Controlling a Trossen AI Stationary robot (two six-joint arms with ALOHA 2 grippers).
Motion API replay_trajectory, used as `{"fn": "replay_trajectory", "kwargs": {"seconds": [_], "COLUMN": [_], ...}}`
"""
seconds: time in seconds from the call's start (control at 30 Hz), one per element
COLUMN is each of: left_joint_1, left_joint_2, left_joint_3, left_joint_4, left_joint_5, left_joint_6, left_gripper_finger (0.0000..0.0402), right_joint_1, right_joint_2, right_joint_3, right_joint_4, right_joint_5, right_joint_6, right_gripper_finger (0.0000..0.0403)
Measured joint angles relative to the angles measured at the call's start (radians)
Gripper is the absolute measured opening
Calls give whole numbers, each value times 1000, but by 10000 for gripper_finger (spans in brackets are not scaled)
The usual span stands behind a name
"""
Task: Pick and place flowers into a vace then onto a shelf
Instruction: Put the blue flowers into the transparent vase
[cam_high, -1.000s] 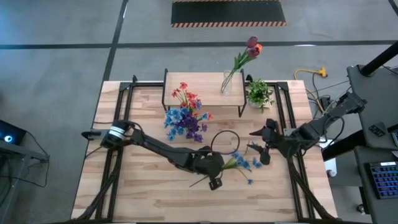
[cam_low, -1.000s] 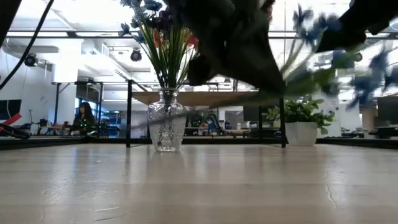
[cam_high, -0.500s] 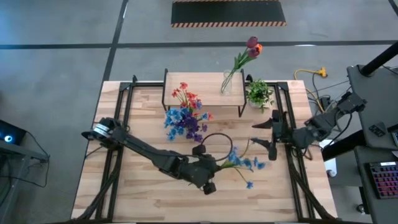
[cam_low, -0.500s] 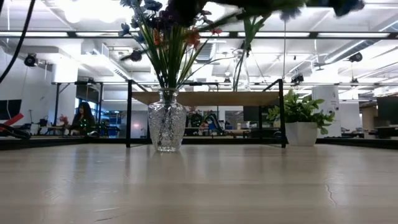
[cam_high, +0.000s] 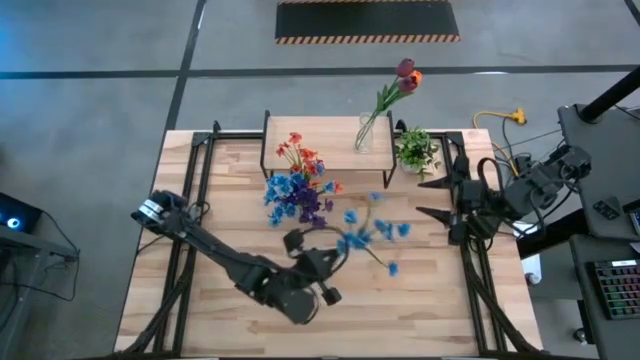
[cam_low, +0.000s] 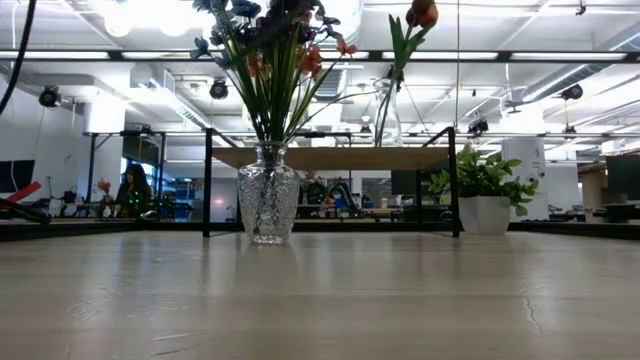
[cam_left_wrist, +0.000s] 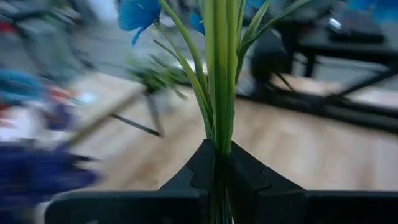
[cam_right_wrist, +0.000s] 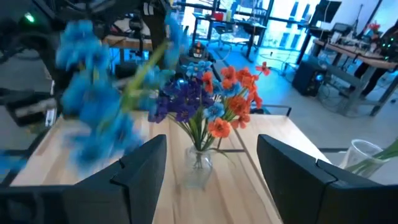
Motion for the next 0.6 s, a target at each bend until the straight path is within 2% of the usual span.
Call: {"fn": "replay_trajectory", "kwargs": {"seconds": [0.23,0.3,0.6], "left_joint_1": [-92,-118,-139], "left_joint_2": [-28,-31,-60], "left_joint_3": [0,0,-2], "left_joint_4": [13,9,24], "left_joint_5": [-406,-488,-497], "left_joint_6": [38,52,53], "left_gripper_finger": [6,6,6], "right_joint_1": [-1,-1,-1], "right_joint_2": [0,3,4], "right_joint_3": [-1,-4,-11], "right_joint_4": [-50,-62,-72], "right_joint_5": [1,1,0], "right_joint_6": [19,32,38], "right_gripper_finger": [242,242,242]}}
